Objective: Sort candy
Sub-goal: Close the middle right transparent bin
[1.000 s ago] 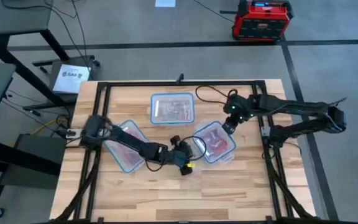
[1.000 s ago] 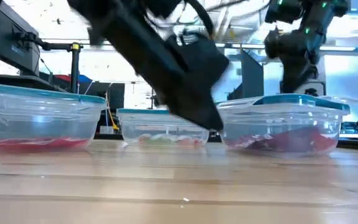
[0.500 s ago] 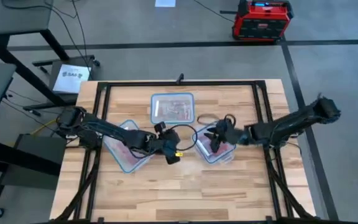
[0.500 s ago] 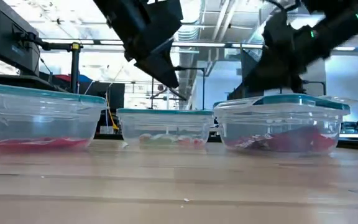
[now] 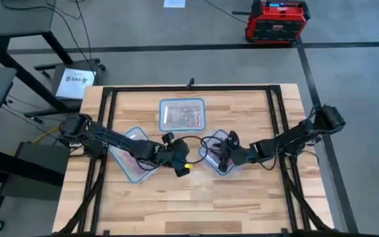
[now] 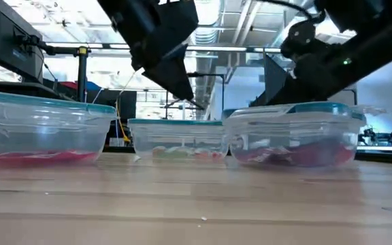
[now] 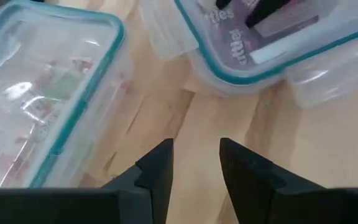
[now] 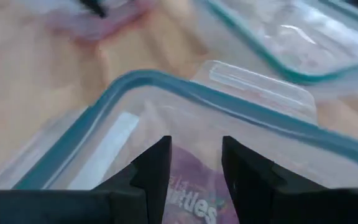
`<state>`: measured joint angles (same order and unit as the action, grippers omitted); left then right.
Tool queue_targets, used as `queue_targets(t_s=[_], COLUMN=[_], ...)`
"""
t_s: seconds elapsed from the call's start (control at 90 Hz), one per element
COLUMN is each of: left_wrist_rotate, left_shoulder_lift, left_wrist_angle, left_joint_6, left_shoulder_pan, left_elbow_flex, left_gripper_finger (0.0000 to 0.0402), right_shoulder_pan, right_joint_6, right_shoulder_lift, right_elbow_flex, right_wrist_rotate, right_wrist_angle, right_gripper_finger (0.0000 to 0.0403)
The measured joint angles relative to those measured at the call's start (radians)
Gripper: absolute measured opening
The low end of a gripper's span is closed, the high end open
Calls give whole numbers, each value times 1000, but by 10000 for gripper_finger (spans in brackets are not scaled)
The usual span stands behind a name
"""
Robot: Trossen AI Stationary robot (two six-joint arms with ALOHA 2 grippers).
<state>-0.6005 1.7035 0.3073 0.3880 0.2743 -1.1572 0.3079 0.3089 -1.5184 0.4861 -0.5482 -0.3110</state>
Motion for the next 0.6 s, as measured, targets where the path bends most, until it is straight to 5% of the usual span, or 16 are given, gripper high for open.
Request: queue_targets(t_s=[0.122, 0.444, 0.6], left_wrist_rotate=[16, 16, 15], left_shoulder_lift=[0, 0, 0], left_wrist_angle=[-3, -7, -25], left_joint_6=[1, 20, 20], left_shoulder_pan=[16, 19, 14], left_elbow_flex=[0, 0, 0], left_gripper_finger=[118, 118, 118], right_shoulder_pan=[-2, -53, -36], right_joint_6=[-78, 307, 269], right_shoulder_lift=[49, 237, 308], right_elbow_flex=[-6, -14, 1], right_wrist_rotate=[89, -79, -89], right_wrist_angle=[23, 378, 417], right_gripper_finger=[132, 120, 114])
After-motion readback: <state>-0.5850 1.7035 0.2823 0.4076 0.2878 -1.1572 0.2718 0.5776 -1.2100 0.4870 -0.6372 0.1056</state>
